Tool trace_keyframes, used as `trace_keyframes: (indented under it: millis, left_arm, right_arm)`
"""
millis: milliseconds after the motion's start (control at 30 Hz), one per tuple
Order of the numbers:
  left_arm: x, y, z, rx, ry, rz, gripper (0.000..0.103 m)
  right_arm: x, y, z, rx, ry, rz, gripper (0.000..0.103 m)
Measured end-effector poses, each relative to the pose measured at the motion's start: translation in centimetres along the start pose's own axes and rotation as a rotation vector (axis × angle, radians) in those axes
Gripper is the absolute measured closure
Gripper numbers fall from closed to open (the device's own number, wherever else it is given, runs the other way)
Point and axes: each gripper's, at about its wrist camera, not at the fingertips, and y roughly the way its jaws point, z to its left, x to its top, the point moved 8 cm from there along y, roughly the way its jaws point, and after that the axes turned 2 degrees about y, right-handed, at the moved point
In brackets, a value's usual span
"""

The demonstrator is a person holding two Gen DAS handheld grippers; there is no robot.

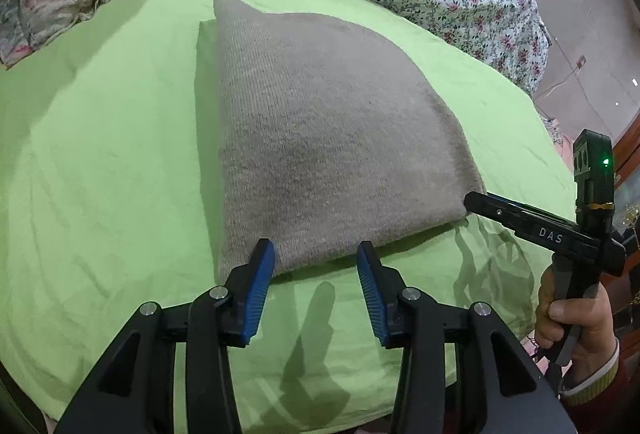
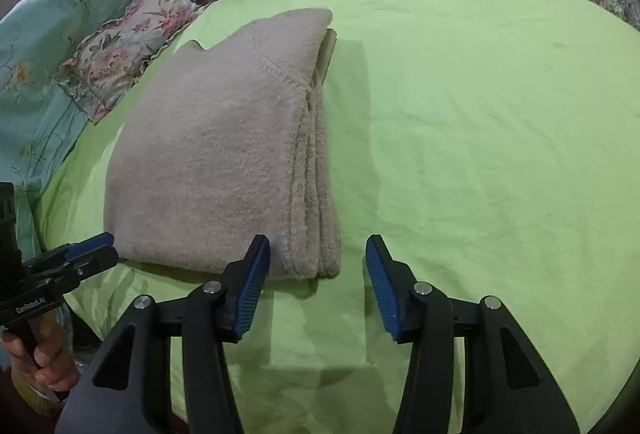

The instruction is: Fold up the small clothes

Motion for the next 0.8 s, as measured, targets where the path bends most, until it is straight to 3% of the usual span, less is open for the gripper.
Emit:
trace_keyframes:
  millis: [200, 267, 367, 433, 500, 600, 800]
  left_arm:
    - [-1.3, -1.2, 0.5, 0.021, 0.004, 0.007, 0.053]
    - [-1.7, -1.9, 0.9, 0.060, 0.005, 0.000, 0.038]
    - [-1.9, -3.1, 1.7, 0.105, 0.016, -0.023, 0.028]
    - [-2.3, -3.9, 2.0, 0.135, 0.020, -0.031, 0.017]
    - [-2.8, -4.7, 2.5, 0.182, 0.026, -0.032, 0.015]
    - [-3.6, -5.4, 3.3, 0.230, 0.023, -0.019, 0.012]
    - [-4.8, -6.6, 4.0, 0.318, 0.047, 0.013, 0.010]
  right_arm:
    - [-1.0, -0.9, -0.1, -0.008, 0.016, -0.002, 0.052]
    - [-1.2, -1.7, 0.0, -0.011, 0.009, -0.011, 0.051]
    - [-1.6, -3.1, 0.6, -0.007, -0.007, -0.028, 0.050]
    - [-2.1, -3.9, 1.2, 0.001, -0.014, -0.036, 0.041]
    - [-2.5, -4.8, 1.8, 0.013, -0.028, -0.048, 0.026]
    - [-3.6, -5.8, 3.1, 0.033, -0.060, -0.051, 0.015]
    - [-5.7, -6.6, 4.4, 0.055, -0.112, -0.032, 0.009]
